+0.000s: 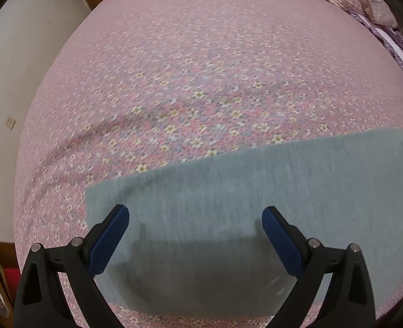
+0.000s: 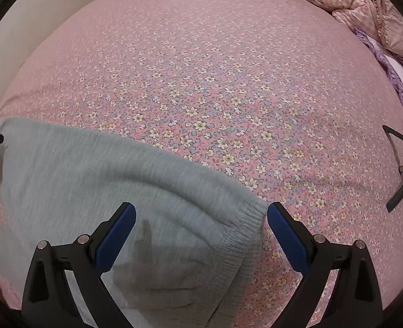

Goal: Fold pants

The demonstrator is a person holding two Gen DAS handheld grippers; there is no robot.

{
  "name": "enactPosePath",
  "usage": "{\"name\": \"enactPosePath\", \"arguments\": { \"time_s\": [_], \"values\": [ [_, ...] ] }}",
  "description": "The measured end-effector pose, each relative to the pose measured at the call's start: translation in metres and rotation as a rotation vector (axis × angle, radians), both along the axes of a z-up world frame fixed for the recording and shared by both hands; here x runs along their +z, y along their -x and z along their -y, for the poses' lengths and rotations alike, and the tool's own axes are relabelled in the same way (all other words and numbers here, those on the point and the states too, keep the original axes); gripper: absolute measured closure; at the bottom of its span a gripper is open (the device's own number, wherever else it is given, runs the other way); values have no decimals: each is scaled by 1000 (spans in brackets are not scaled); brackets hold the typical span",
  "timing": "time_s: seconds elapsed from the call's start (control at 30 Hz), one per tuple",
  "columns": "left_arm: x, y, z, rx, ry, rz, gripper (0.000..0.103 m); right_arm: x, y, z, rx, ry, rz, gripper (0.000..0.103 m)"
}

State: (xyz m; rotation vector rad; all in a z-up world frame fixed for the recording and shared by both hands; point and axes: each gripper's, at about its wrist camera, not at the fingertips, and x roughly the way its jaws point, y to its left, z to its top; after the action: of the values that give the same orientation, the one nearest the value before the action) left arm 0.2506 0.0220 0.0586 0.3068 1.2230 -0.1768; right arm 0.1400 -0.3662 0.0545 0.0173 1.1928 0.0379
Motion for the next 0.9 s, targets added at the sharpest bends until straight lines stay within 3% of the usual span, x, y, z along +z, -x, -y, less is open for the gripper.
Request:
{"name": "enactPosePath", "arguments": {
  "time_s": [0.13, 0.3, 0.53, 0.7, 0.9],
  "values": [
    [-3, -9, 17, -103, -26, -14, 3, -6, -13, 3, 19, -56, -31, 4],
    [-14, -20, 34, -204, -91, -10, 3, -14, -33, -3, 58, -34, -48, 4],
    [-32, -44, 32, -270, -53, -42, 3, -44, -62, -28, 121, 11, -89, 2],
    [-37, -58, 32, -327, -36, -68, 3, -54, -71, -34, 131, -18, -112, 0],
    [-59, -117, 30, -333, 32, -144, 1, -65, -106, -40, 168, -14, -156, 0]
  ]
}}
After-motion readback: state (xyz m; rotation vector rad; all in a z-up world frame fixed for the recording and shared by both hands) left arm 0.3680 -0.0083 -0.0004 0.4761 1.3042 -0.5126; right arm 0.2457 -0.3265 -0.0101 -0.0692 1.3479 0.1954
